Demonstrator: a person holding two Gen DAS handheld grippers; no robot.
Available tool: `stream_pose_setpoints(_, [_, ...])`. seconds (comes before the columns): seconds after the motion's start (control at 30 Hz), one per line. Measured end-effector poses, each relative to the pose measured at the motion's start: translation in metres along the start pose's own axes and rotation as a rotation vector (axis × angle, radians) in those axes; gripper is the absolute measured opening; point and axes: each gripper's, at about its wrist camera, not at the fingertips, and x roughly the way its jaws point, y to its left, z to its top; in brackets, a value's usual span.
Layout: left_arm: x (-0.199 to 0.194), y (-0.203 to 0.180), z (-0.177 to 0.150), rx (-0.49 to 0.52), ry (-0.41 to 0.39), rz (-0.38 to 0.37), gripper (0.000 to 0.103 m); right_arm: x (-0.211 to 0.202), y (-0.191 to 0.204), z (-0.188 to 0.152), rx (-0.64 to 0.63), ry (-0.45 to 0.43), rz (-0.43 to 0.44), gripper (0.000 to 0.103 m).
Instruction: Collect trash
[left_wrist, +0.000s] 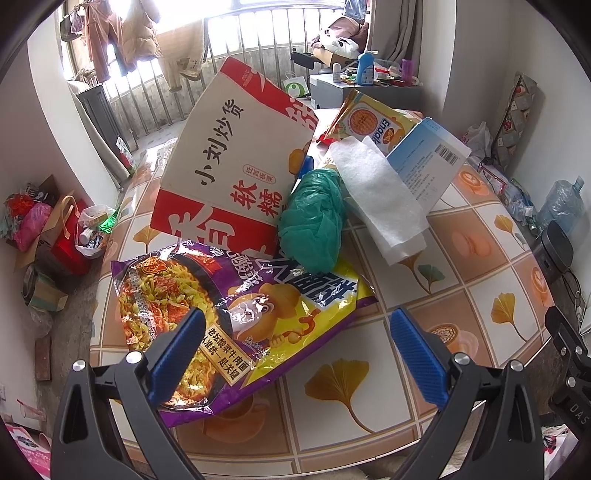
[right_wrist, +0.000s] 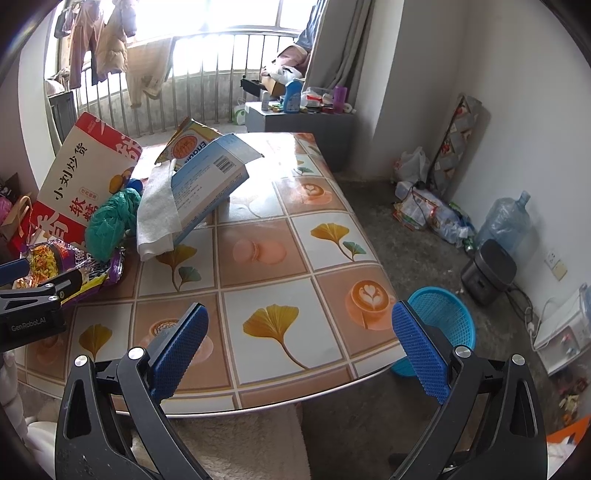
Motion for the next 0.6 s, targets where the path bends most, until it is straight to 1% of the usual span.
stream_pose_setpoints(0.3, [0.0, 0.0, 0.0, 0.001, 0.0, -0.001, 0.097, -0.0002, -0.0005, -0.0004, 0.001, 0.0, -0.005, 0.095])
stream_pose_setpoints(0.6, [-0.0015, -0.0066, -0.0019, 0.024, -0.002, -0.017, 0.097, -0.0018, -0.005, -0.0018, 0.014, 0.007, -0.02, 0.095])
